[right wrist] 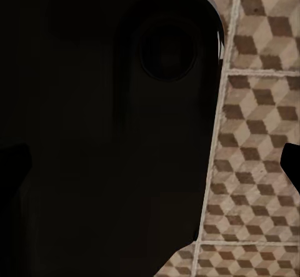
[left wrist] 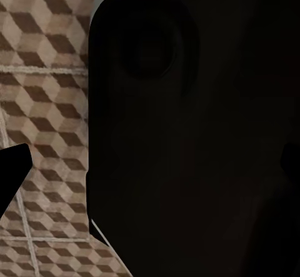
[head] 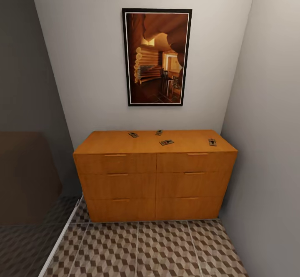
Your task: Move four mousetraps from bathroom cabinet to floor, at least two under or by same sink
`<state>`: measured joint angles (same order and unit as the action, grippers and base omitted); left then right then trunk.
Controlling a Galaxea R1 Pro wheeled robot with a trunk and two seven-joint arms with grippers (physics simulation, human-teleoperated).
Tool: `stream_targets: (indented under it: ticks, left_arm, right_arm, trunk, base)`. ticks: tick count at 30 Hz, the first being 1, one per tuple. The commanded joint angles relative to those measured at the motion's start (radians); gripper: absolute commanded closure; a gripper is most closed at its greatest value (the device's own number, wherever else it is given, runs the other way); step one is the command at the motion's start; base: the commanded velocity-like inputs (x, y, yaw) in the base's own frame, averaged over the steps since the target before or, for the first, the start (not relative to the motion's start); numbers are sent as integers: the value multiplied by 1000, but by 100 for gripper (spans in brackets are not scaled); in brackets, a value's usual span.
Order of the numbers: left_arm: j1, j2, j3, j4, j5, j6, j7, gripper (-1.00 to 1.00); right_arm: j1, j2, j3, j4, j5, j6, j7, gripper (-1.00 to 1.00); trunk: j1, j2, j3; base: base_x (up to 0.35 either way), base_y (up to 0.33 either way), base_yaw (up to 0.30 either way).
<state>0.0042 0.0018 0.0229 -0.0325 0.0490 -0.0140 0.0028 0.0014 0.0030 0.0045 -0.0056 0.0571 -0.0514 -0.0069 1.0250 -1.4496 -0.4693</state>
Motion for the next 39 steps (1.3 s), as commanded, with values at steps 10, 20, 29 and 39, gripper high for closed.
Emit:
stream_targets:
  ticks: [10,20,29,39]
  left_arm:
    - [0,0,2,-1,5,-1,0,-100]
    - [0,0,0,-1,5,-1,0,-100]
    - [0,1,0,-1,6,0,0,-100]
    - [0,0,1,-1,5,-1,0,-100]
  right_arm:
    - [0,0,-8,-1,-2,-1,-1,-100]
    - [0,0,-9,-1,-3,-1,0,-100]
    - [0,0,-9,-1,-3,-1,0,-100]
    - [0,0,-9,-1,-2,-1,-1,-100]
  trunk:
    - [0,0,-1]
    - [0,0,-1]
    - [0,0,-1]
    - [0,0,-1]
  base:
    - [1,0,-64]
    - [0,0,-220]
    - [129,0,-61]
    - [194,0,-2]
